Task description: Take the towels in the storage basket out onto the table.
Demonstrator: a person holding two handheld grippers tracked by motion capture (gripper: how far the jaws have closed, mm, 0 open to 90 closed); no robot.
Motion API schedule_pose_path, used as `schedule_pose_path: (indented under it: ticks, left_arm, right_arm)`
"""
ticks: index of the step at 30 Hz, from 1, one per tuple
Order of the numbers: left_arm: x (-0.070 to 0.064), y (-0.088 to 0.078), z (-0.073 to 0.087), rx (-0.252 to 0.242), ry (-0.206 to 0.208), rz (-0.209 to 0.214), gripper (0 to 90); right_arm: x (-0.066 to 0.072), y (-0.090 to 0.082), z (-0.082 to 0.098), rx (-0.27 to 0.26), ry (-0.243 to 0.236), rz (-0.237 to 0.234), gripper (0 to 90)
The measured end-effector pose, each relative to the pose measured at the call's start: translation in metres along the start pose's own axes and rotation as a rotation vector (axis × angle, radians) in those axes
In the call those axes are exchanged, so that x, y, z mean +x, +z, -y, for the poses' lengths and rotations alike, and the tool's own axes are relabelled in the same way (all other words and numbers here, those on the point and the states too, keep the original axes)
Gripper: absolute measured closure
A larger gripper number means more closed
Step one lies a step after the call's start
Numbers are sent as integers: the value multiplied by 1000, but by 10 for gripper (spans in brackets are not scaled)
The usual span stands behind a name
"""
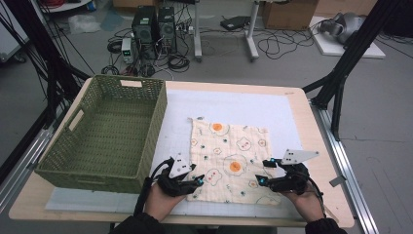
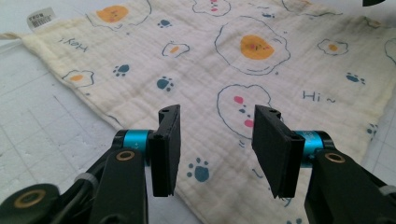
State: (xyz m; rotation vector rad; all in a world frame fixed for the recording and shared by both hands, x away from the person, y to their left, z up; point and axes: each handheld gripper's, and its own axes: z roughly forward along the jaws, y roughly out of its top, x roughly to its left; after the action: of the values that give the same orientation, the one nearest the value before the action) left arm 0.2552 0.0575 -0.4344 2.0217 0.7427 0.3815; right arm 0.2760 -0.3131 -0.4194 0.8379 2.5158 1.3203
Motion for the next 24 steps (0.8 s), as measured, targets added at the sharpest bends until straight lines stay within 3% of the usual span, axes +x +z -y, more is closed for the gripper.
schedule_pose_path:
  ticks: [24]
  left_arm:
    - [-2, 2, -1, -3, 14, 2, 512]
  right_arm:
    - [1, 2, 4, 26, -25, 8, 314]
